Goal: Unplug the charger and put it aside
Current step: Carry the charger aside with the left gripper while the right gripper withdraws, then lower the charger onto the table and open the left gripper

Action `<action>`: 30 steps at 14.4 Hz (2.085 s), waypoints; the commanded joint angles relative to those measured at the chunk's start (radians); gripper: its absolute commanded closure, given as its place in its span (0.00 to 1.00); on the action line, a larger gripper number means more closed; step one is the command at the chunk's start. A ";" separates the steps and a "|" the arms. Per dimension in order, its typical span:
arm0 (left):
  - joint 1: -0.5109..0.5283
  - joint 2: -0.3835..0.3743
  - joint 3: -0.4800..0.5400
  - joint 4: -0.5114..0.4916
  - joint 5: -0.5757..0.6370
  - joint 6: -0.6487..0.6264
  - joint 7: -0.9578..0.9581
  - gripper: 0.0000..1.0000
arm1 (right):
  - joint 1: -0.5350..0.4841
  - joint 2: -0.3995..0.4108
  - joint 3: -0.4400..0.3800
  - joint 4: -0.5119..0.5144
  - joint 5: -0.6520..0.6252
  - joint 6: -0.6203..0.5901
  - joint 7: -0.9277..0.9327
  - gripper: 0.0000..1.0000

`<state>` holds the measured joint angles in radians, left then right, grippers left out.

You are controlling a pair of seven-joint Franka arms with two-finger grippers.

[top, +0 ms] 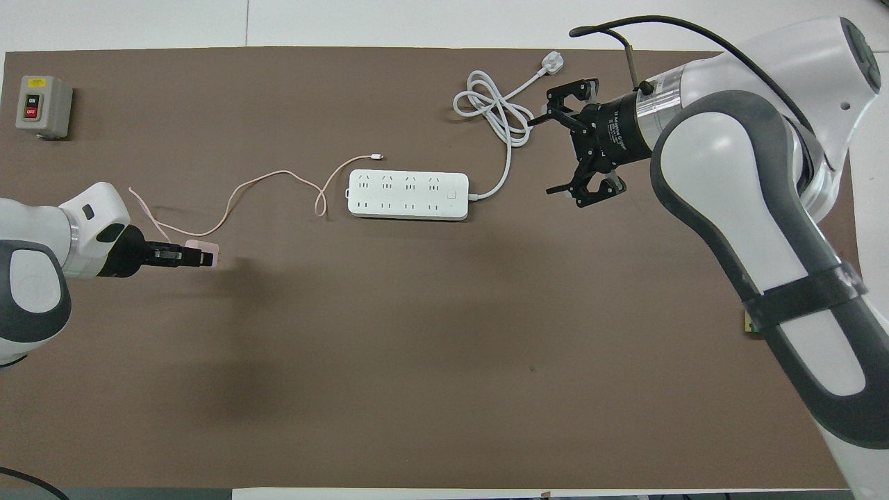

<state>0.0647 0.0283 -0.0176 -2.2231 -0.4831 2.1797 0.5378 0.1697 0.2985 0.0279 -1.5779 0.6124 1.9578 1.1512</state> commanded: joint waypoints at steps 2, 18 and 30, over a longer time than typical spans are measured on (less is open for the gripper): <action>0.046 0.007 -0.009 -0.050 -0.101 0.048 0.157 1.00 | -0.056 -0.073 0.006 -0.030 -0.103 -0.094 -0.230 0.00; 0.083 0.061 -0.001 -0.030 -0.096 0.106 0.228 0.00 | -0.228 -0.370 0.007 -0.071 -0.580 -0.385 -1.295 0.00; 0.087 0.012 0.004 0.313 0.366 -0.286 -0.295 0.00 | -0.223 -0.447 0.009 -0.105 -0.666 -0.439 -1.246 0.00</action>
<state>0.1613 0.0407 -0.0121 -1.9886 -0.1580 1.9832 0.3435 -0.0457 -0.1345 0.0302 -1.6789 -0.0466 1.5147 -0.1042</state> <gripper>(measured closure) 0.000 0.000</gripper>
